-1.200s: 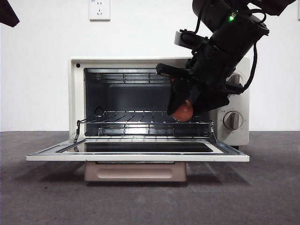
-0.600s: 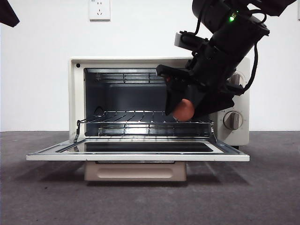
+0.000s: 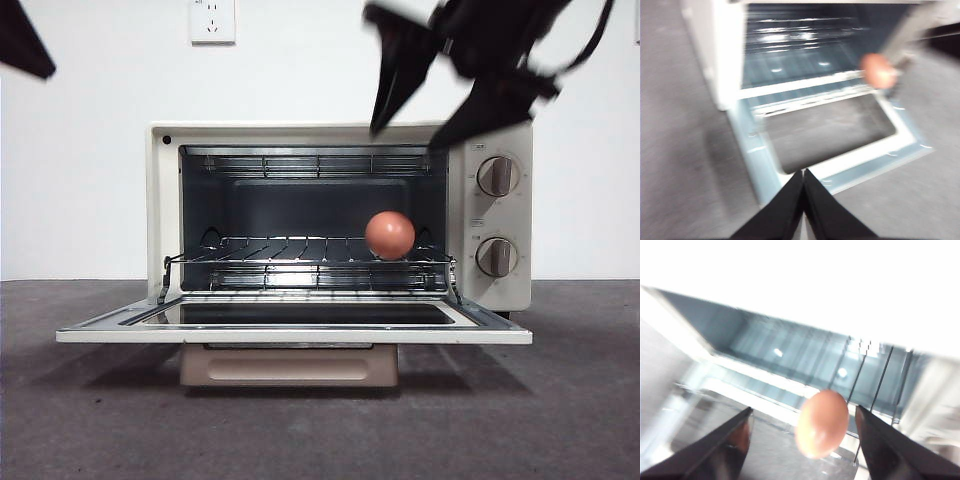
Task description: Eggoven
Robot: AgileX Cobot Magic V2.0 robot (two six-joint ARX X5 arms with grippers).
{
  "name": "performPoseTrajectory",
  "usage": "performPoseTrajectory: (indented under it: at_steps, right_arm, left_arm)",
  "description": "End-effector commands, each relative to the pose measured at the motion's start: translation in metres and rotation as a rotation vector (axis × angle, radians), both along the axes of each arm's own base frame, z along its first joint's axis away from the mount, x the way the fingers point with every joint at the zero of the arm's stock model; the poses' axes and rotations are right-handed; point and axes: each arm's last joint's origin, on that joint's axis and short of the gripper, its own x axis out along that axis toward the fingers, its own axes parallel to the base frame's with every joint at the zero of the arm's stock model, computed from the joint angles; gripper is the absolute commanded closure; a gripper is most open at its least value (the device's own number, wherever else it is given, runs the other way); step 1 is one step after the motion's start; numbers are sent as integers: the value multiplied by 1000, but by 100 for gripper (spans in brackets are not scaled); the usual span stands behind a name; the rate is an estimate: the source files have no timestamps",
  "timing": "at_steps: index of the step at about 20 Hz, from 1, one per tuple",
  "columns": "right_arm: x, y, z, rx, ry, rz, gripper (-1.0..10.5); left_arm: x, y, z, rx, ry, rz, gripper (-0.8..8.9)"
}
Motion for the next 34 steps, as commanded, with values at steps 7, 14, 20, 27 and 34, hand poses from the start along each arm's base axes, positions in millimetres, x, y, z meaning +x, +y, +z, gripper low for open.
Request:
performPoseTrajectory:
  at_steps: [7,14,20,27,34]
  right_arm:
    - [-80,-51,59,36,-95,30,623]
    - [-118,-78,69,49,-117,24,623]
    - [-128,-85,73,61,-150,3,623]
    - [-127,-85,73,61,-149,0,623]
    - [-127,-85,73,52,-155,-23,623]
  left_arm:
    - [52,19,-66,-82,150,60,807]
    - [96,17,-120,-112,304,40,807]
    - [116,13,-158,-170,382,-4,807]
    - [122,10,-176,-244,438,-59,807]
    - [123,10,-176,-363,463,-138,807]
